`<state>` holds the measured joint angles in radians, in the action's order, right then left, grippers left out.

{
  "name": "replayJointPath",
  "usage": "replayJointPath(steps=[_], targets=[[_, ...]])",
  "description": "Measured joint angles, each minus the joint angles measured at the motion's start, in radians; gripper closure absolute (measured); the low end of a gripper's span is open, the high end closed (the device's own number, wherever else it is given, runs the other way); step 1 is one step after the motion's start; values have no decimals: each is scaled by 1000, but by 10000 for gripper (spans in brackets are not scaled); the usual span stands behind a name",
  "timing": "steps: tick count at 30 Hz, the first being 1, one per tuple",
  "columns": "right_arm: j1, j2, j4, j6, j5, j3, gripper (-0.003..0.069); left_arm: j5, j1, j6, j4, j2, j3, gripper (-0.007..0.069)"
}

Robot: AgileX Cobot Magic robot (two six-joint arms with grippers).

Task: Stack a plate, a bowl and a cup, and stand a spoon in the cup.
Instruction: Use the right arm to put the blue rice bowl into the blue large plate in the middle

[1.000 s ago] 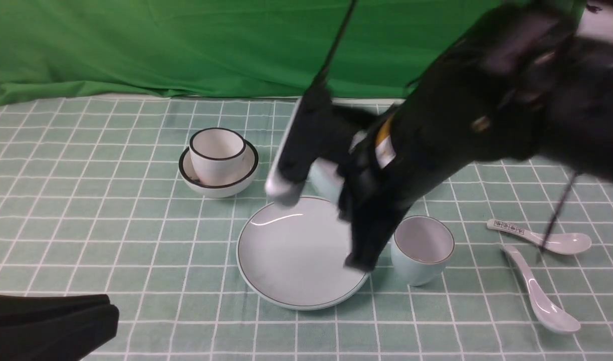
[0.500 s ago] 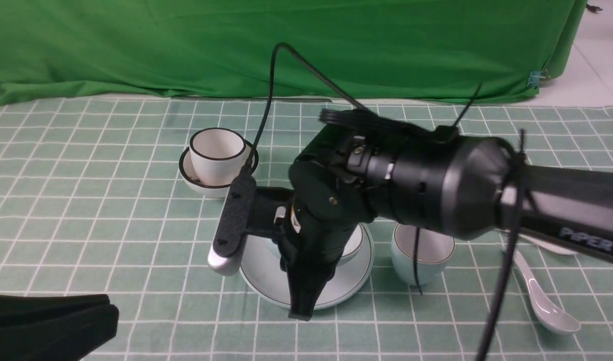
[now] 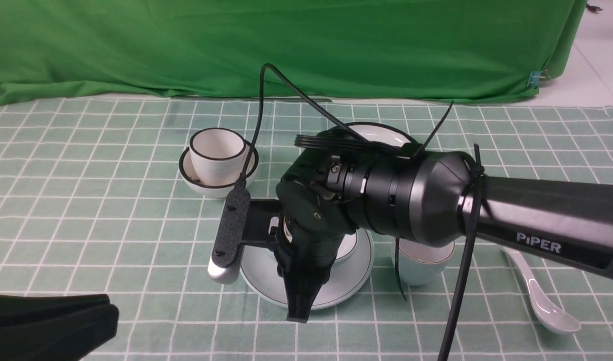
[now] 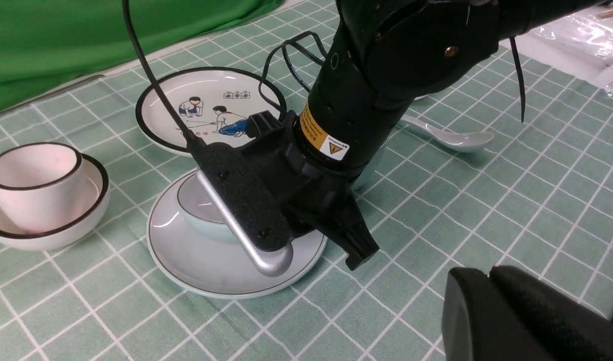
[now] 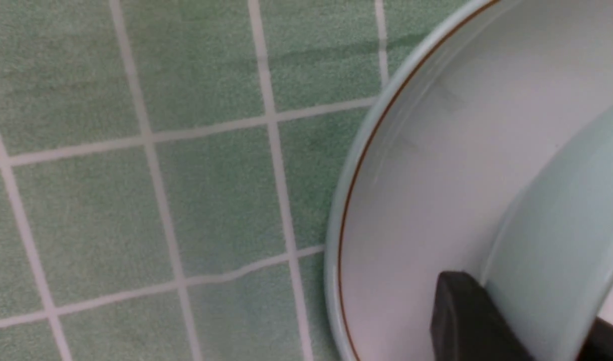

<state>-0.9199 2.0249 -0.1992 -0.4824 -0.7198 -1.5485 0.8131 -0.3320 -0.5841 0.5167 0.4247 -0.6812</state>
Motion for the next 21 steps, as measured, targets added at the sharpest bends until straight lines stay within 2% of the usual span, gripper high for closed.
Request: replayJointPath(steps=[5, 12, 14, 17, 18, 19, 21], targets=[[0, 23, -6, 0, 3, -2, 408, 0, 0, 0, 0, 0, 0, 608], [0, 27, -10, 59, -2, -2, 357, 8, 0, 0, 0, 0, 0, 608], [0, 22, -10, 79, -5, -2, 319, 10, 0, 0, 0, 0, 0, 608], [0, -21, -6, 105, -28, -2, 167, 15, 0, 0, 0, 0, 0, 608], [0, -25, -6, 106, -33, -2, 148, 15, 0, 0, 0, 0, 0, 608], [0, -63, -2, 109, -60, -2, 90, 15, 0, 0, 0, 0, 0, 608], [0, -105, -2, 117, -100, -2, 68, 15, 0, 0, 0, 0, 0, 608]])
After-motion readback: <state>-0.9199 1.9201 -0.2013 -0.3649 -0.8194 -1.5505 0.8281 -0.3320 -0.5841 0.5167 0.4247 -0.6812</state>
